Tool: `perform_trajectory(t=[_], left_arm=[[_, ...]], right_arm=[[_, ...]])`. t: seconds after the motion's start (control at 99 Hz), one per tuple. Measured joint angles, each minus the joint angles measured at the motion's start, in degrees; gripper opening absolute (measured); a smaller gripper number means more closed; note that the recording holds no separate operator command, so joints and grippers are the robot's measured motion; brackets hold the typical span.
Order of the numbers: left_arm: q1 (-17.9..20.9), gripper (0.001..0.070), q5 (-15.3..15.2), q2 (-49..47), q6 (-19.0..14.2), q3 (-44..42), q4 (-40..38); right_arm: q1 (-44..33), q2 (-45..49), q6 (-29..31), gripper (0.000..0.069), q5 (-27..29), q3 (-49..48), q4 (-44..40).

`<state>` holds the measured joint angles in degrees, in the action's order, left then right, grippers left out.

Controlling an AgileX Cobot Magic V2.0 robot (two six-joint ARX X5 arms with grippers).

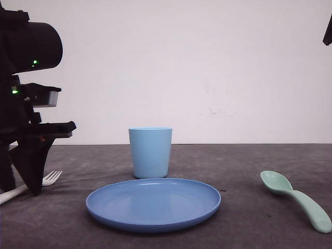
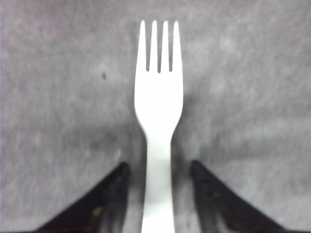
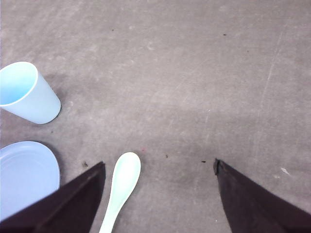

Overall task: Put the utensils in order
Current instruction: 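Lower the left gripper onto the white fork and grasp it, then lift the fork with the left gripper and drop it into the light-blue cup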

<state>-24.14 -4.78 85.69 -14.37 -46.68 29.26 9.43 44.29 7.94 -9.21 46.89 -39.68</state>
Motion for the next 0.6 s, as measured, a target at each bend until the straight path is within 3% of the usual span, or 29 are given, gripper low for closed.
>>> perform_trajectory(t=[0.182, 0.475, 0.596], left_arm=[[-0.24, 0.0046, 0.24, 0.15, 0.00, -0.09, -0.68], [-0.11, 0.0044, 0.09, -0.61, 0.00, -1.73, -0.50], [-0.11, 0.0044, 0.00, -6.10, -0.02, -3.52, -4.90]], right_arm=[[0.00, 0.00, -0.02, 0.0450, -0.02, 0.00, 0.00], [0.00, 0.00, 0.00, 0.0450, -0.02, 0.00, 0.00], [0.00, 0.00, 0.00, 0.0450, 0.02, 0.00, 0.00]])
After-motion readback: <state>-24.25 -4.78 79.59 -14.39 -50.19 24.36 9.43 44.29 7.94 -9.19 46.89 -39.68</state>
